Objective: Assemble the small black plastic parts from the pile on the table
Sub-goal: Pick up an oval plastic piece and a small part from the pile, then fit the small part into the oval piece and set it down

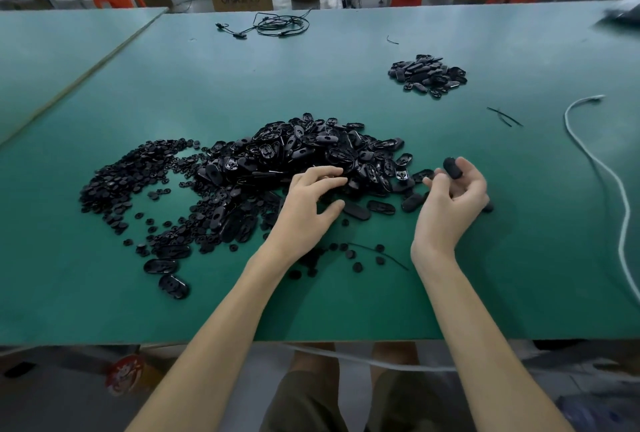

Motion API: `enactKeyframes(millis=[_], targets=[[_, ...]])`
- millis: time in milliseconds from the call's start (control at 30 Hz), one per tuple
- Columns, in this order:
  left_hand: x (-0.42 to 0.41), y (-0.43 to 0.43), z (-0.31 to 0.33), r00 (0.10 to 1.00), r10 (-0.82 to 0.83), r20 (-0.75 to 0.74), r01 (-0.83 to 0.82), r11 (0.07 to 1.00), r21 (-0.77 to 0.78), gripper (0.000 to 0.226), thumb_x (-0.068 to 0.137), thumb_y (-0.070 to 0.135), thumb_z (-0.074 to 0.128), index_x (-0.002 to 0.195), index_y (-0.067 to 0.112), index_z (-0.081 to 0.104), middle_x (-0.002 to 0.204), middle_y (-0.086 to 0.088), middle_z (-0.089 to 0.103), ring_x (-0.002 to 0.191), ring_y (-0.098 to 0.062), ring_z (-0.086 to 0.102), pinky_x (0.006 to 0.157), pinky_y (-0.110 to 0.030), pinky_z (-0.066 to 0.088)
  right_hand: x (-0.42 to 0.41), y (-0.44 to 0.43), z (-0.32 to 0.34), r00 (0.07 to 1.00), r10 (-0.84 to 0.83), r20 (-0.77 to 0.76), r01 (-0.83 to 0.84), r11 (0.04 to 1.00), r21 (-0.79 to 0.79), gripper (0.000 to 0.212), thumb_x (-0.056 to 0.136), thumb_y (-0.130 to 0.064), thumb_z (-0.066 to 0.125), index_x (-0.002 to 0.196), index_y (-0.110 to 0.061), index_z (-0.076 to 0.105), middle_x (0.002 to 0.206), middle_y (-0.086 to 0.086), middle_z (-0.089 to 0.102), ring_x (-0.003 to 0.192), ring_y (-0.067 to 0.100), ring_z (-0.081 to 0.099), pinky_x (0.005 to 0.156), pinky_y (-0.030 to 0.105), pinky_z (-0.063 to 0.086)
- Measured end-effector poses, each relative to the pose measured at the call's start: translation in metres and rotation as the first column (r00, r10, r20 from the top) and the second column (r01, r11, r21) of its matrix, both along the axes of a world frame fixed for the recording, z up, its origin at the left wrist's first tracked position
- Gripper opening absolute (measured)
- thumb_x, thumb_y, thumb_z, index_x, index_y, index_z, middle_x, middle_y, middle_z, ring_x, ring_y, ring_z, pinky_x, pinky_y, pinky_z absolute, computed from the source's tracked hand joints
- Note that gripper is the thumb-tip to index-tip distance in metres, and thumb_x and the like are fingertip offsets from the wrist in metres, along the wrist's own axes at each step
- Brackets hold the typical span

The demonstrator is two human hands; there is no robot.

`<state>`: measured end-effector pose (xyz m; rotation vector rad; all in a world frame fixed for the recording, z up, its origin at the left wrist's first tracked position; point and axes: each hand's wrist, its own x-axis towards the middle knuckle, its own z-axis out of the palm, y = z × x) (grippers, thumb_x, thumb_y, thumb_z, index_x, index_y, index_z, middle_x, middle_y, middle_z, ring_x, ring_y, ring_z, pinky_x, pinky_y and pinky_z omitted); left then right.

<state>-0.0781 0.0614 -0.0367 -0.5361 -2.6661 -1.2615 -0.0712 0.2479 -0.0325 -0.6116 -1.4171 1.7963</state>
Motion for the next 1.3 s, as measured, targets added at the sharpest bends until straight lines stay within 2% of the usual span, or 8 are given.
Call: enactKeyframes(millis=[167,300,633,767,867,967,1100,1300], targets=[[0.0,0.002,-0.001,0.999,-0.032,-0.015,0.03,0.996,-0.084,0.041,0.1,0.013,0.067,0.14,0.024,0.065,0.157,0.016,0.044,0.145,-0.016,0.03,0.124,-0.045,0.021,0.004,-0.004,0.002,0.999,-0.023,0.024,0.021,0.994,0.108,0.032,0.099,-0.003,0.053,0.127,-0.017,0.057,0.132,0.009,0.04,0.091,-0.003,0.057,0.085,0.028,0.058],[0.001,0.004,-0.003,0.995,-0.087,-0.044,0.077,0.98,-0.186,0.04,0.105,0.009,0.059,0.136,0.031,0.069,0.159,0.018,0.042,0.147,-0.012,0.025,0.109,-0.032,0.011,0.007,-0.003,0.004,0.998,-0.061,0.022,0.059,0.994,0.097,0.034,0.098,-0.002,0.052,0.13,-0.014,0.056,0.135,0.011,0.037,0.094,0.0,0.058,0.086,0.042,0.059],[-0.001,0.003,-0.006,0.996,-0.046,-0.074,0.033,0.985,-0.169,0.039,0.106,0.007,0.055,0.138,0.025,0.067,0.15,0.016,0.054,0.146,-0.009,0.034,0.112,-0.03,0.017,0.01,-0.01,0.003,0.993,0.107,0.05,-0.117,0.947,0.3,0.023,0.1,-0.006,0.057,0.12,-0.016,0.061,0.119,0.003,0.057,0.095,0.009,0.062,0.082,0.04,0.058],[0.001,0.0,0.0,0.995,0.053,-0.088,-0.037,0.983,0.178,0.033,0.102,0.004,0.06,0.13,0.018,0.072,0.13,0.008,0.069,0.125,-0.005,0.059,0.11,-0.028,0.044,0.009,-0.014,0.001,0.95,0.284,0.131,-0.312,0.841,0.442,0.016,0.098,-0.011,0.066,0.113,-0.019,0.066,0.108,0.0,0.065,0.086,0.002,0.063,0.073,0.018,0.05],[0.001,-0.003,0.005,0.984,0.174,0.04,-0.173,0.872,0.459,0.018,0.103,0.007,0.061,0.116,0.013,0.073,0.11,0.002,0.074,0.097,-0.014,0.07,0.085,-0.024,0.057,0.009,-0.016,-0.001,0.863,0.461,0.207,-0.498,0.709,0.5,0.016,0.094,-0.016,0.076,0.106,-0.023,0.07,0.094,-0.007,0.07,0.083,0.007,0.066,0.073,0.02,0.053],[0.0,-0.004,0.006,0.971,0.177,0.164,-0.241,0.728,0.642,0.007,0.103,0.008,0.061,0.11,0.007,0.064,0.109,-0.018,0.07,0.097,-0.024,0.074,0.076,-0.027,0.059,0.009,-0.02,-0.004,0.746,0.588,0.312,-0.644,0.52,0.561,0.026,0.085,-0.02,0.087,0.105,-0.025,0.071,0.093,-0.007,0.07,0.082,0.007,0.064,0.071,0.015,0.048],[-0.003,-0.006,0.004,0.96,0.188,0.207,-0.28,0.674,0.684,0.01,0.099,0.005,0.068,0.103,0.013,0.064,0.112,-0.021,0.068,0.098,-0.029,0.072,0.074,-0.023,0.056,0.008,-0.019,-0.008,0.682,0.582,0.443,-0.692,0.316,0.649,0.026,0.08,-0.029,0.09,0.103,-0.025,0.078,0.102,-0.011,0.067,0.099,-0.002,0.051,0.083,0.006,0.035],[-0.001,-0.007,0.002,0.975,0.128,0.183,-0.217,0.733,0.645,0.023,0.092,0.015,0.079,0.112,0.021,0.07,0.094,0.003,0.073,0.089,-0.009,0.067,0.083,-0.029,0.056,0.007,-0.02,-0.011,0.659,0.537,0.527,-0.695,0.166,0.7,0.018,0.083,-0.03,0.086,0.099,-0.025,0.081,0.102,-0.013,0.06,0.104,0.008,0.038,0.094,0.004,0.028]])
